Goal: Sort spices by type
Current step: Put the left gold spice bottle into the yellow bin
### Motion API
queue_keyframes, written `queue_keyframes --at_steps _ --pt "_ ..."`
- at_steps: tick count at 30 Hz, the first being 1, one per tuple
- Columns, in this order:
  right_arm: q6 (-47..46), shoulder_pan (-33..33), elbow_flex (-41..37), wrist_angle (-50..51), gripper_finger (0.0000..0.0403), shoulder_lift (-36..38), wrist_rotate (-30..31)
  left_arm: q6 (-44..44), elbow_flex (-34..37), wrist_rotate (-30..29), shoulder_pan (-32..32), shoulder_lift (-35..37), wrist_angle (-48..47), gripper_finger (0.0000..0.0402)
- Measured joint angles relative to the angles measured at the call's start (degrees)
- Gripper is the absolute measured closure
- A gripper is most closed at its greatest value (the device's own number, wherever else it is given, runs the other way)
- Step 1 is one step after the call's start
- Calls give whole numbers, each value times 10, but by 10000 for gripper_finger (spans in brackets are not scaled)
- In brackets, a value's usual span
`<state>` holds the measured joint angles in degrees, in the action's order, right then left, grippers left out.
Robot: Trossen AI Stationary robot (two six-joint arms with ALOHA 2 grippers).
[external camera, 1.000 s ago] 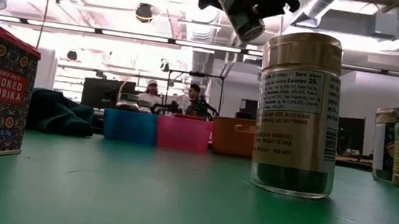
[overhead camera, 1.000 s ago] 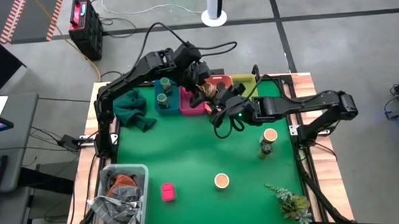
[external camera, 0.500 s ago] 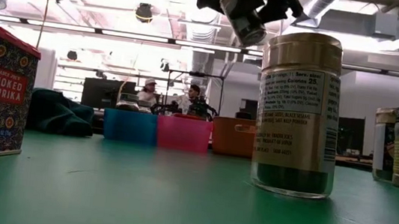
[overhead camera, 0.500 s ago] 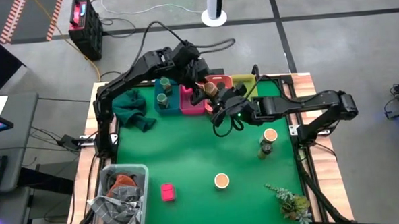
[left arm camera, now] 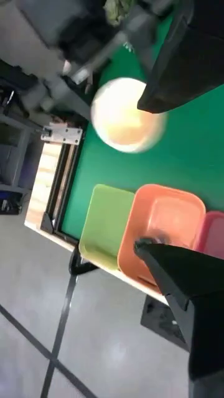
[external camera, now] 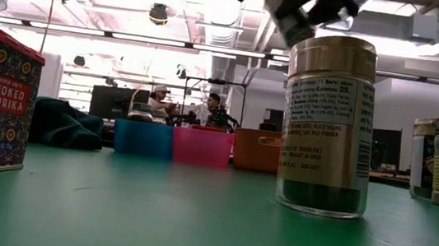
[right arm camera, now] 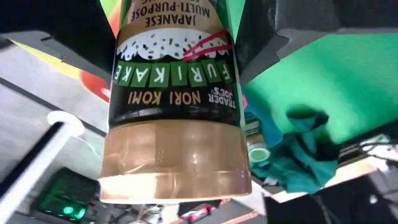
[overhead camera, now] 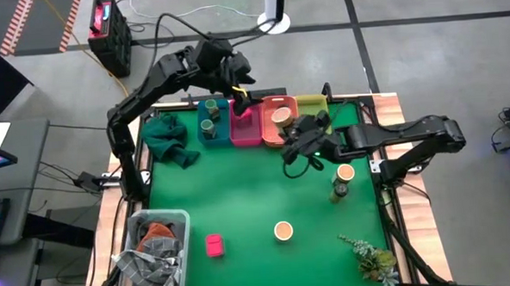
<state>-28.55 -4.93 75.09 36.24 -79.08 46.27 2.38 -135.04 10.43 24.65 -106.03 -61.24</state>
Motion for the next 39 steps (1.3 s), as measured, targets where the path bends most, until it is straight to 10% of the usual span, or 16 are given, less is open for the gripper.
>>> queue_keyframes --at_steps 10,19,39 --pt "-32 -18 0 14 98 82 101 6 103 2 7 6 88 56" --pt "-86 -18 0 15 98 99 168 -25 288 69 -46 7 368 56" --pt "1 -18 0 -195 97 107 203 -83 315 -32 -99 8 565 56"
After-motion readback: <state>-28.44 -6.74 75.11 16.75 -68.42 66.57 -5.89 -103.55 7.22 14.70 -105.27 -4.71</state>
